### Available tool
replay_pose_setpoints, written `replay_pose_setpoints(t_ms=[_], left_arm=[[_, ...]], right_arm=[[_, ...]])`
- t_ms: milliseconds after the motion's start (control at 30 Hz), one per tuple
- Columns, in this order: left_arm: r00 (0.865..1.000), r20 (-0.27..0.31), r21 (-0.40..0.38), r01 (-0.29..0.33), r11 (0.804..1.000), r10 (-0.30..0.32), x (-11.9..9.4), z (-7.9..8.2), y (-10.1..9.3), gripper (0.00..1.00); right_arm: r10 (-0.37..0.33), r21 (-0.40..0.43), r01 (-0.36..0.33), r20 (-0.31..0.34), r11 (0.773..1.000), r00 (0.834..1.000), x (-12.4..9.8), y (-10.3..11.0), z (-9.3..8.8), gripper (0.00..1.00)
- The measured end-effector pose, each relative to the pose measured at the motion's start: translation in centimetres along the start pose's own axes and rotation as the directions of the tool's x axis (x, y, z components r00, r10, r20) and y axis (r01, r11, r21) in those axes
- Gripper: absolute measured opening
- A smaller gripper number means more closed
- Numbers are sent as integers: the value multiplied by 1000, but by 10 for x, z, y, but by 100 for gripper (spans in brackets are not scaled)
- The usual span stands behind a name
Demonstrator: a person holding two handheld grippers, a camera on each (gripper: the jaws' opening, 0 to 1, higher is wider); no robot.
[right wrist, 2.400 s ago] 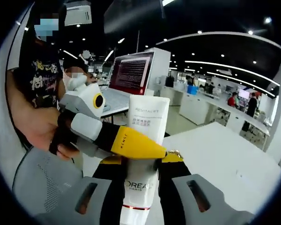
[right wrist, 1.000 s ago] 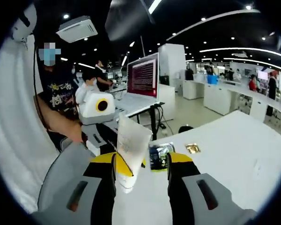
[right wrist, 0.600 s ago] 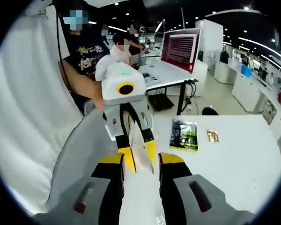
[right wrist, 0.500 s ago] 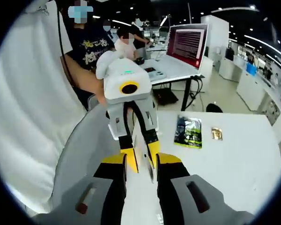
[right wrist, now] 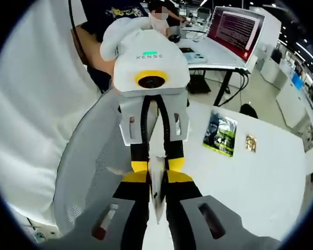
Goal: Arrange the skincare products in the storage area until every visible bottle or jar stands upright without overlapping.
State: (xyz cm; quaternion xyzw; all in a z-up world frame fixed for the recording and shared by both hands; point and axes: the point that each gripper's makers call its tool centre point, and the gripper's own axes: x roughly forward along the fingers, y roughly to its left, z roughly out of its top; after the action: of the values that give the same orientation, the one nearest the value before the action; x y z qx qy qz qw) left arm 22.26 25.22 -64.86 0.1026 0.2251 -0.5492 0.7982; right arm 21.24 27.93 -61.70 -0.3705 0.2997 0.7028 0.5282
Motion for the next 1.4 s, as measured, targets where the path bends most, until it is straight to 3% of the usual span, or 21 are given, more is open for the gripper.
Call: replay_pose_setpoints(t_ms=[67, 167, 333, 467, 567, 667, 767, 900, 1000, 1067, 1100, 1133, 1200, 1300, 1400], left_arm=[[999, 27, 2, -31, 1000, 31, -1, 2, 5, 18], [998, 31, -15, -45, 999, 46, -2, 3, 5, 19], [992, 37, -12, -119, 993, 120, -2, 1, 12, 20], [982, 27, -23, -186, 982, 187, -6, -3, 19, 29], [977, 1, -62, -211, 976, 211, -10, -13, 22, 36], [970, -49, -169, -244, 955, 240, -18, -31, 25, 42], [958, -75, -160, -286, 945, 277, -26, -42, 28, 44], [921, -151, -96, -375, 922, 359, -38, -61, 36, 45], [899, -142, -80, -427, 901, 414, -39, -70, 38, 44], [893, -143, -83, -441, 894, 427, -36, -80, 36, 43], [874, -226, -19, -445, 895, 430, -38, -89, 38, 43], [878, -185, 8, -448, 894, 441, -36, -81, 40, 42], [902, -121, -7, -419, 908, 415, -34, -69, 33, 36], [882, -146, 33, -448, 894, 448, -40, -74, 35, 31], [883, -138, 31, -449, 893, 449, -39, -73, 35, 31]], right_arm=[[-19, -19, 19, -11, 1000, 1000, -2, -3, 1, 7], [-12, -6, 12, -27, 1000, 1000, -2, -6, 3, 6], [-10, -22, 9, -75, 1000, 997, 1, -12, 3, 5], [-21, -42, 17, -104, 999, 994, -1, -22, 4, 5], [-21, -44, 16, -127, 999, 992, -4, -31, 2, 5], [-18, -61, 9, -156, 998, 988, -7, -37, -2, 5], [-18, -72, 4, -189, 997, 982, -10, -46, -9, 5], [-29, -75, 12, -227, 997, 974, -16, -59, -18, 5], [-41, -65, 26, -254, 998, 966, -24, -72, -24, 5], [-47, -54, 34, -264, 998, 963, -30, -82, -28, 6], [-51, -45, 41, -267, 998, 962, -32, -87, -30, 6], [-54, -40, 45, -268, 998, 962, -35, -91, -32, 6], [-56, -14, 54, -270, 998, 961, -39, -101, -37, 6], [-61, 14, 68, -277, 998, 959, -42, -115, -43, 6], [-65, 44, 81, -285, 996, 956, -45, -126, -50, 6]])
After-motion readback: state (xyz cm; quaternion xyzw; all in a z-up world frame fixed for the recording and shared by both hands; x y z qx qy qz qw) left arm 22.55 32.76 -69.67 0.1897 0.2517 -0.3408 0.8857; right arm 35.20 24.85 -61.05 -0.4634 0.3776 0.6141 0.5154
